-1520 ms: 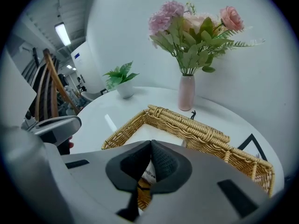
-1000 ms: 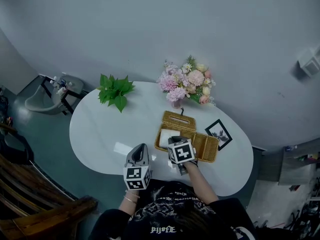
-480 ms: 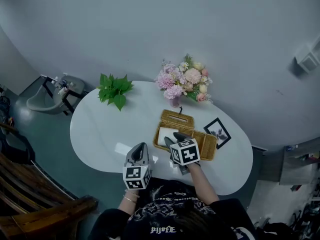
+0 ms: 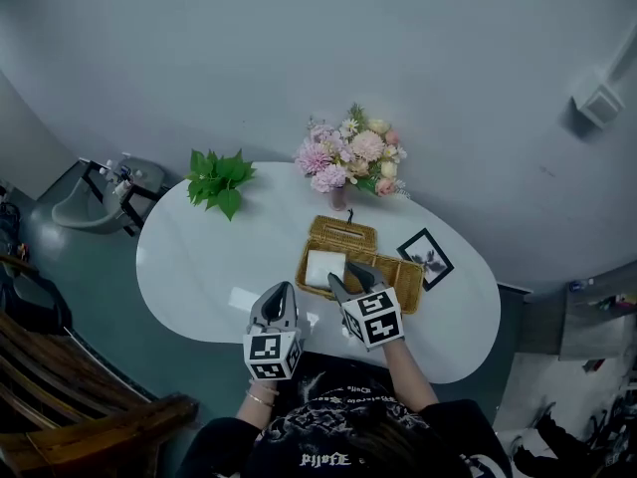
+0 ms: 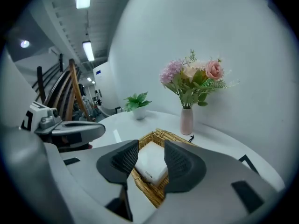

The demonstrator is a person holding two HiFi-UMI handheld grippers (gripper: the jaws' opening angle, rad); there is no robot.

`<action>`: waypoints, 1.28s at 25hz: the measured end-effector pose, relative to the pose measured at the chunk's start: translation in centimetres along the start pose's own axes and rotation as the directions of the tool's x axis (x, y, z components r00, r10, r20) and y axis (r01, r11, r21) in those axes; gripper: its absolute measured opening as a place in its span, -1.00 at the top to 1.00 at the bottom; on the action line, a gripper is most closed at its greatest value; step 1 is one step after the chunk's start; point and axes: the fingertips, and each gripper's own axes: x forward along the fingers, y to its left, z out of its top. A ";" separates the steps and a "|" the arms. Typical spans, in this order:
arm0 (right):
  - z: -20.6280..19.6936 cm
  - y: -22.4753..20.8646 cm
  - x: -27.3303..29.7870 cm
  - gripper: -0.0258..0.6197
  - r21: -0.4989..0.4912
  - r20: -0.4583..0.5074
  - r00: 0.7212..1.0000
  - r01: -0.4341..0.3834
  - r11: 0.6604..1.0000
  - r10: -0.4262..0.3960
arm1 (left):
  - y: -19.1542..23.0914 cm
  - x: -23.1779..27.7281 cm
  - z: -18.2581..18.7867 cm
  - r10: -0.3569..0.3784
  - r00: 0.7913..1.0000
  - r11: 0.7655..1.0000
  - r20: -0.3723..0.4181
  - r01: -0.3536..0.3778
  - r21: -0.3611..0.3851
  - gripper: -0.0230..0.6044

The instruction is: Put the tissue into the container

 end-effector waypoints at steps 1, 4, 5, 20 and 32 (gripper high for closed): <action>-0.3 -0.1 -0.2 0.32 -0.017 -0.004 1.000 0.009 1.000 -0.009 | -0.3 -0.1 0.1 -0.003 1.000 1.000 0.002 0.003 0.002 0.85; -0.7 -0.2 -1.1 0.33 -0.025 0.010 1.000 0.012 1.000 -0.012 | -0.8 -0.4 0.2 -0.006 1.000 1.000 0.012 0.006 0.005 0.85; -0.7 -0.3 -1.3 0.33 -0.020 0.021 1.000 0.015 1.000 -0.014 | -1.0 -0.4 0.2 -0.005 1.000 1.000 0.016 0.005 0.004 0.85; -1.5 -1.5 -3.2 0.77 -0.027 0.081 0.992 0.099 0.995 -0.096 | -3.2 -1.1 -0.5 -0.007 0.999 1.000 0.035 0.006 0.004 0.85; -1.9 -1.6 -3.4 0.84 -0.051 0.084 0.991 0.110 0.993 -0.105 | -4.2 -1.1 -0.3 -0.011 0.999 1.000 0.044 0.011 0.010 0.85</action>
